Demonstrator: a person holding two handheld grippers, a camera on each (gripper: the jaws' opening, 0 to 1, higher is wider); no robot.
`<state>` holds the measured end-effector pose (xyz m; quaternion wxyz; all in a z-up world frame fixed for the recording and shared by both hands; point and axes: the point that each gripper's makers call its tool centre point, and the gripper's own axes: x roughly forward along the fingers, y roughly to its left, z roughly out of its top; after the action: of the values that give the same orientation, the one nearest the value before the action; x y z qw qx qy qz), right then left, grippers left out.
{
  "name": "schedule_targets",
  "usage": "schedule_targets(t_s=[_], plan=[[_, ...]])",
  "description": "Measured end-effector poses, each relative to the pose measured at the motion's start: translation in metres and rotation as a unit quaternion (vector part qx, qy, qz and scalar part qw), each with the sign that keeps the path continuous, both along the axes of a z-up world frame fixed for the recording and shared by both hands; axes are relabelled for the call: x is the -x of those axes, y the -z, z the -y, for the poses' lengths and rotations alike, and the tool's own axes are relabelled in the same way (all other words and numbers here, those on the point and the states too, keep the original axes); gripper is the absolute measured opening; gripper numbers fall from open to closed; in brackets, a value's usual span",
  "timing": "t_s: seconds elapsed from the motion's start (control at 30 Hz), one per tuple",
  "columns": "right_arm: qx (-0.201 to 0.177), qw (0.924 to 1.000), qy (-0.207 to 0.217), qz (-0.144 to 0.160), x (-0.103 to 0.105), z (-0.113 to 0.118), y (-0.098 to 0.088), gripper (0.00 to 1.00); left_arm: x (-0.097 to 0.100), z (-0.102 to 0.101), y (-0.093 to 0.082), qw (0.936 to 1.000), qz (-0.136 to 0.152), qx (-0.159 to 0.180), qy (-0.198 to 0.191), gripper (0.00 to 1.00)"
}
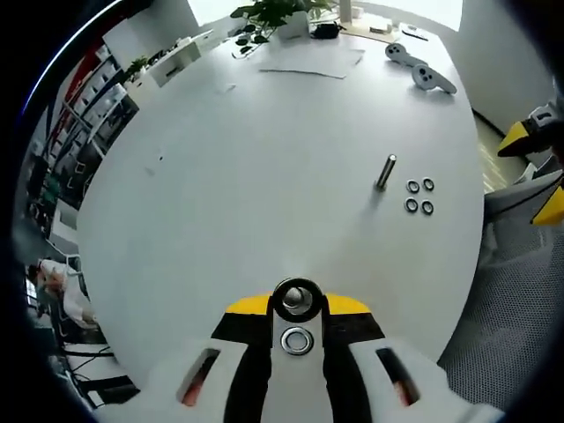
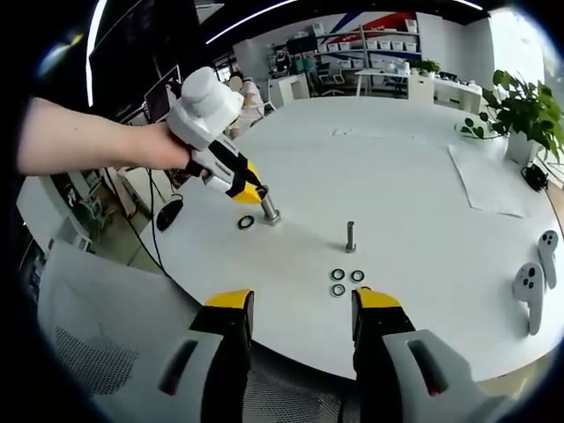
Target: Place the washer onto the threaded stud by aligning its center hole with the stud, sliding it down to the base, and recovering from edge contact or off-axis alignment until the washer reaches the visible bottom stop.
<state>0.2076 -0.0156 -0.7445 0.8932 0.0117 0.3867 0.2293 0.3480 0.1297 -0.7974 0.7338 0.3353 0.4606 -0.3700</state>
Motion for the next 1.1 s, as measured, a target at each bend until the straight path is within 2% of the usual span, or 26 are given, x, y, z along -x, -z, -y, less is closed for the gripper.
schedule_targets(t_s=[0.07,0.17,0.37,0.77,1.1], plan=[[0.000,1.0000,0.000,0.000,0.000,0.000,0.000,0.47,-0.002,0.000,-0.001,1.0000,0.006,0.000,0.002,0.18],[0.000,1.0000,0.001,0.001,0.000,0.001,0.000,0.47,-0.004,0.000,0.004,1.0000,-0.003,-0.001,-0.005,0.18],[0.001,1.0000,0.001,0.000,0.000,0.001,0.000,0.47,-0.005,0.001,0.014,0.9999,-0.006,-0.014,0.007,0.18],[0.009,0.9999,-0.004,0.000,0.000,0.001,0.002,0.47,-0.006,0.002,0.048,0.9991,-0.027,-0.032,0.006,0.19],[0.010,0.9999,-0.007,-0.002,0.000,-0.001,0.003,0.47,-0.008,0.004,0.053,0.9990,-0.039,-0.017,-0.012,0.19]])
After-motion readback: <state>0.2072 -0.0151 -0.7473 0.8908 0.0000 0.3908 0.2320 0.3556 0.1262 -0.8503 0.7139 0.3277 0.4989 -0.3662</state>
